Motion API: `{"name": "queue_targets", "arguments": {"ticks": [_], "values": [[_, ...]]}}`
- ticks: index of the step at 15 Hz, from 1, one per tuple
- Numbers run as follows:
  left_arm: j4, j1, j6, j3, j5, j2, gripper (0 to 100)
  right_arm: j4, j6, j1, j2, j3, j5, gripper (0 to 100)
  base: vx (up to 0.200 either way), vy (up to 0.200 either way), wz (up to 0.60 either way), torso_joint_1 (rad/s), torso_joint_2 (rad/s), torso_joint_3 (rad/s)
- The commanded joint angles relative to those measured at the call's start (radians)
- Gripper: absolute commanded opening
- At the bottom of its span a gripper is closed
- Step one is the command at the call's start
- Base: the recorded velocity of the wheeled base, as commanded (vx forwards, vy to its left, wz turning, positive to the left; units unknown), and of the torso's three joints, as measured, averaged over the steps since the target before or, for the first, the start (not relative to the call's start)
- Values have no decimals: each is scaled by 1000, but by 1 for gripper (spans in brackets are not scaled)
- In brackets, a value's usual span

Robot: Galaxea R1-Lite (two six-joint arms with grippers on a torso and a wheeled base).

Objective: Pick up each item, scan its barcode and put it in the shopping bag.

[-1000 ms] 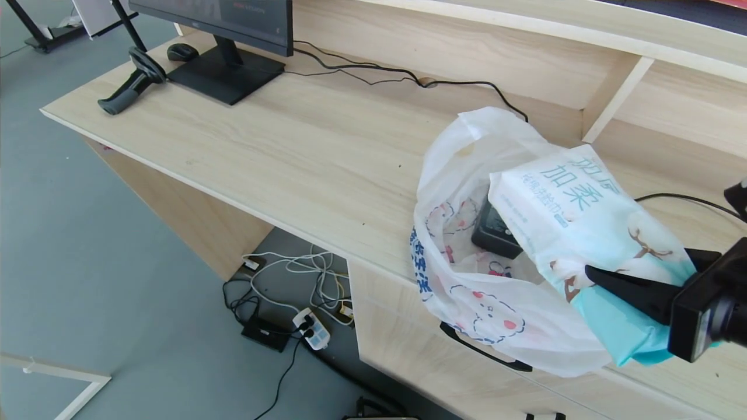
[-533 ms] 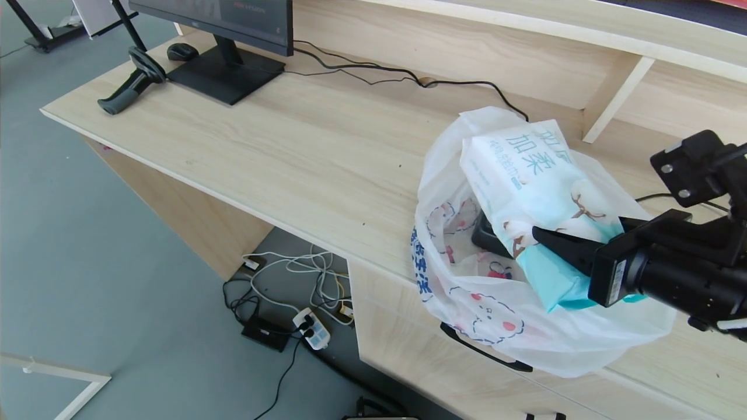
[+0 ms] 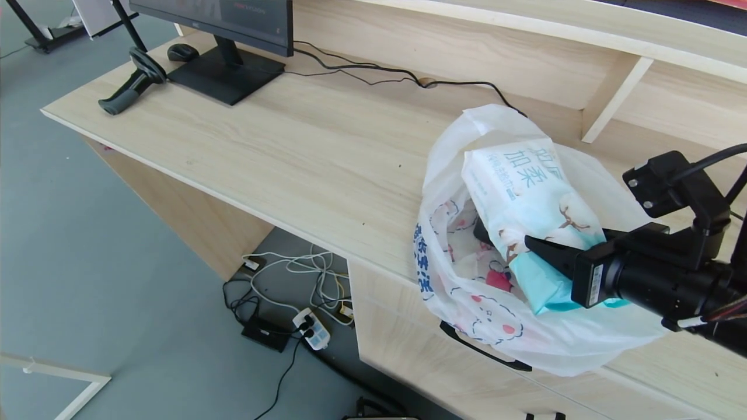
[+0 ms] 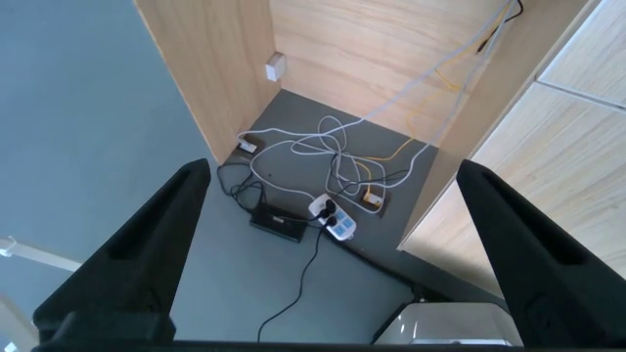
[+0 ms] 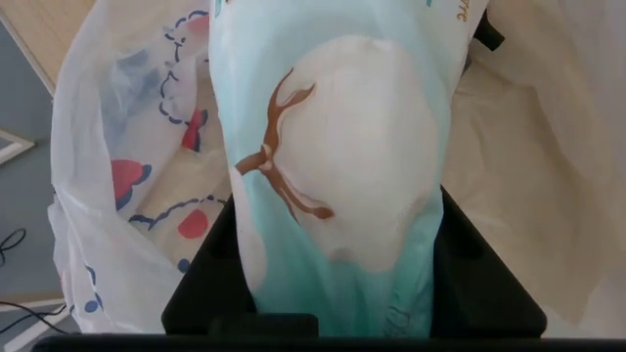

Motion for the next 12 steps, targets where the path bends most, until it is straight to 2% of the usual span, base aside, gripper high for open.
{"name": "queue_targets", "arguments": {"ticks": [1, 4, 5, 8, 12], "values": [[0, 0, -2, 0, 0, 0, 100, 0, 1, -14, 14, -17, -3, 0, 0, 0, 0, 0, 0, 0], [0, 0, -5, 0, 0, 0, 100, 1, 1, -14, 25, -57, -3, 0, 0, 0, 0, 0, 0, 0], [0, 0, -5, 0, 0, 0, 100, 3, 4, -16, 25, -59, -3, 100, 0, 0, 0, 0, 0, 0], [0, 0, -5, 0, 0, 0, 100, -3, 4, -14, 6, -43, -3, 100, 0, 0, 0, 0, 0, 0], [0, 0, -6, 0, 0, 0, 100, -3, -26, -5, -162, -8, -3, 100, 0, 0, 0, 0, 0, 0]]}}
